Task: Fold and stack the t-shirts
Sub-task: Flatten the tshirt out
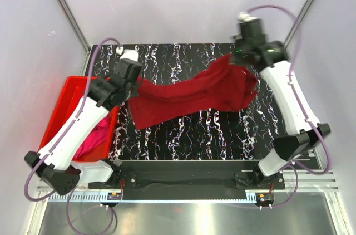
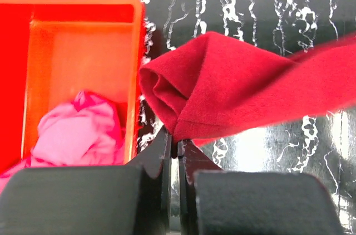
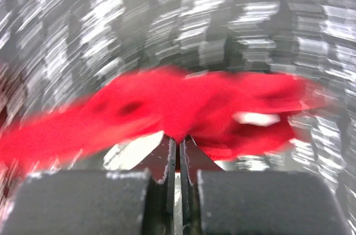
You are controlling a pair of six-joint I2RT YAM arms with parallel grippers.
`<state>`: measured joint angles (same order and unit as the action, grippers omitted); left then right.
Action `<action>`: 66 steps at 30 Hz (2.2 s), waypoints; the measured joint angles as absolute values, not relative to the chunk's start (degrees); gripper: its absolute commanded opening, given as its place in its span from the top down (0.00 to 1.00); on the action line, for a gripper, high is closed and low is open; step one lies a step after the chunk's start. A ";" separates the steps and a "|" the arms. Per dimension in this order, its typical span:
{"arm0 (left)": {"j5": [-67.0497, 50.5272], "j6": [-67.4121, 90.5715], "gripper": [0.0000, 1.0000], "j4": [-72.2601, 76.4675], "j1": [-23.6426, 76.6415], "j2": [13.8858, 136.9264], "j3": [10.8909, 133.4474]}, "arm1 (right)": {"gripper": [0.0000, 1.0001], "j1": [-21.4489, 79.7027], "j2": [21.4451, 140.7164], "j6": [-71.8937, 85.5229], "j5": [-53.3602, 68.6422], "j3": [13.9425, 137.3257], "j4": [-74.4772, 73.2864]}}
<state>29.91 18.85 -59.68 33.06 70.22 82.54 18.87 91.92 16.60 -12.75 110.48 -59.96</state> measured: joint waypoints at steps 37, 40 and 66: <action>29.91 13.78 1.00 -51.53 23.38 73.67 102.32 | 1.00 3.49 93.60 39.62 36.32 124.77 -56.73; 29.15 12.67 1.00 -48.73 20.27 80.71 107.98 | 1.00 0.86 104.55 45.28 40.95 133.80 -52.18; 18.20 11.29 1.00 -45.43 17.80 45.21 95.77 | 1.00 -5.74 63.96 50.17 58.15 125.49 -51.77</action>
